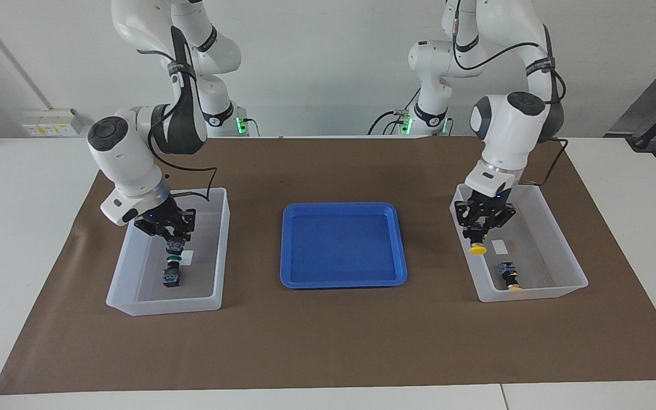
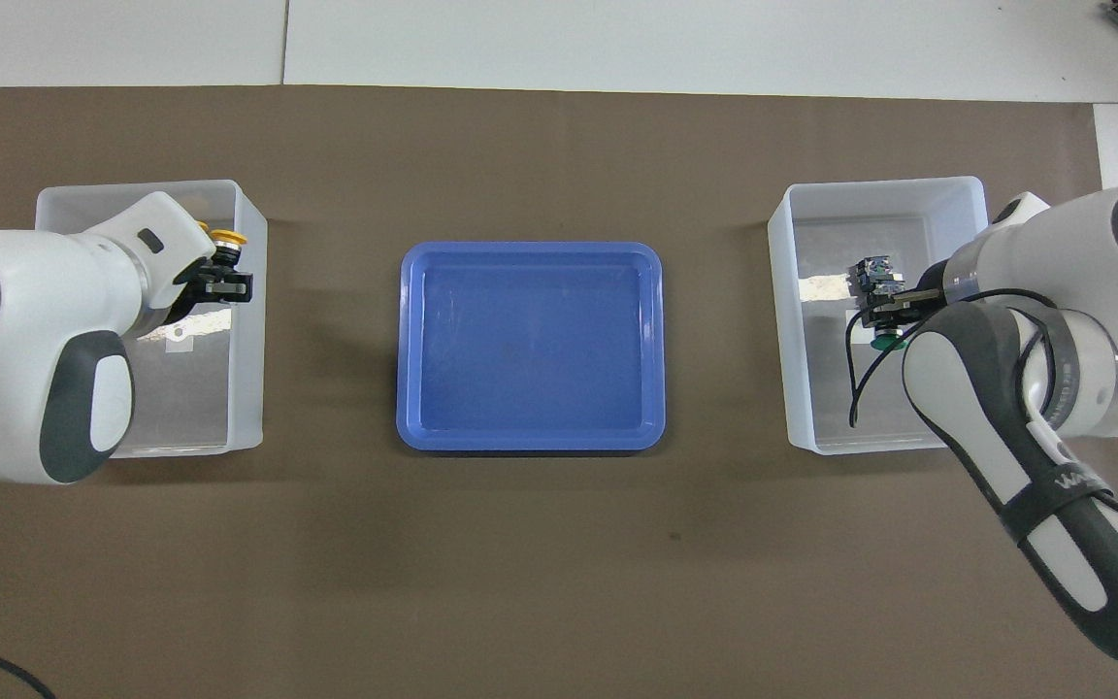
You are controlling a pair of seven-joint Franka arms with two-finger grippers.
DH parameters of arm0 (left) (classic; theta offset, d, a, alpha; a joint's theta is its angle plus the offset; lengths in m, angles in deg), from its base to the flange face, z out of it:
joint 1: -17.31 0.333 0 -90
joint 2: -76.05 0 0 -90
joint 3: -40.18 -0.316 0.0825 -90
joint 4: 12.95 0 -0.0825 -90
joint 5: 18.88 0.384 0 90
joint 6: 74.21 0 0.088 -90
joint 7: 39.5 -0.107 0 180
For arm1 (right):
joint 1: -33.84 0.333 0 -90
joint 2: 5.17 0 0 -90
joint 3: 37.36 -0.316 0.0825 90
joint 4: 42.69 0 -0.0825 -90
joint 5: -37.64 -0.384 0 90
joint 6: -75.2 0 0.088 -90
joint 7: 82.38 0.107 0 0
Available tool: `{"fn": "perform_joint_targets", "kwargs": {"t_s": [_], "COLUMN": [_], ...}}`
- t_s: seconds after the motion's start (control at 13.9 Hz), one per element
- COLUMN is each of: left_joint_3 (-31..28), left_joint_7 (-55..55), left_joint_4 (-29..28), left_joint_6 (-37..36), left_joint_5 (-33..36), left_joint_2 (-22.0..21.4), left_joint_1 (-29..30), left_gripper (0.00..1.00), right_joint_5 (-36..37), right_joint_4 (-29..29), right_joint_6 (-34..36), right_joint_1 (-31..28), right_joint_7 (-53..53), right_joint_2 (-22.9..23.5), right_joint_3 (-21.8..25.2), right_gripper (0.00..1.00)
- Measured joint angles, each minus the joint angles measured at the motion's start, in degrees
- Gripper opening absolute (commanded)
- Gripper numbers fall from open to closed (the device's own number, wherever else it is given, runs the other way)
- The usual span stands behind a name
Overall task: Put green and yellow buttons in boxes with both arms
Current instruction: 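Lower the yellow button into the left box while the right gripper drops green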
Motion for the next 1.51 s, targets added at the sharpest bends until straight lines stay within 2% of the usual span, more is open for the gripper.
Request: {"fn": "perform_joint_targets", "kwargs": {"t_s": [0.07,0.14,0.22,0.29,0.36,0.57,0.79,0.86,0.93,1.01,1.08,1.29,1.51], "left_joint_3": [0.01,0.0,0.03,0.06,0.06,0.04,0.24,0.42,0.58,0.68,0.71,0.93,1.03], "left_joint_7": [-0.23,-0.55,-0.72,-0.88,-1.55,-6.07,-6.81,-6.82,-6.83,-6.84,-6.87,-7.08,-7.1], "left_joint_4": [0.41,0.58,0.56,0.53,0.49,0.25,0.24,0.27,0.29,0.32,0.41,1.15,2.14], "left_joint_6": [0.21,0.96,1.89,2.48,2.94,7.6,12.44,14.03,16.09,18.67,21.03,22.88,19.71], "left_joint_5": [0.0,0.0,0.0,0.0,0.0,0.0,0.0,0.0,0.0,0.0,0.0,0.01,0.01], "left_joint_2": [0.03,0.06,0.19,0.45,0.99,4.67,9.36,10.72,12.16,13.74,15.32,16.94,14.28], "left_joint_1": [2.0,3.81,4.96,6.04,7.25,11.11,11.72,11.72,11.72,11.71,11.71,11.65,11.47], "left_gripper": [0.0,0.0,0.0,0.0,0.0,0.0,0.0,0.04,0.2,0.79,1.0,1.0,1.0], "right_joint_5": [-0.41,-2.18,-3.93,-4.88,-5.27,-5.54,-5.5,-4.74,-2.79,-0.22,1.92,3.07,3.15], "right_joint_4": [1.63,3.22,4.17,4.85,5.35,5.4,2.61,1.23,-0.21,-1.69,-3.57,-10.57,-16.46], "right_joint_6": [-1.15,-2.31,-2.81,-3.19,-3.55,-4.62,-4.89,-4.88,-4.75,-4.15,-2.47,6.21,16.0], "right_joint_1": [0.02,0.03,0.05,0.05,0.04,0.07,0.5,0.88,1.39,1.83,2.14,2.1,0.08], "right_joint_7": [0.0,0.0,-0.01,-0.01,-0.01,-0.01,1.26,2.19,3.85,6.59,9.76,14.15,15.09], "right_joint_2": [-0.03,-0.07,-0.09,-0.1,-0.1,-0.22,-1.11,-1.56,-1.94,-2.24,-2.47,-3.05,-6.1], "right_joint_3": [-0.06,-0.17,-0.24,-0.26,-0.26,-0.26,-0.45,-0.49,-0.52,-0.53,-0.55,-0.5,-0.31], "right_gripper": [0.0,0.13,0.48,0.93,1.0,1.0,1.0,1.0,1.0,1.0,1.0,1.0,1.0]}}
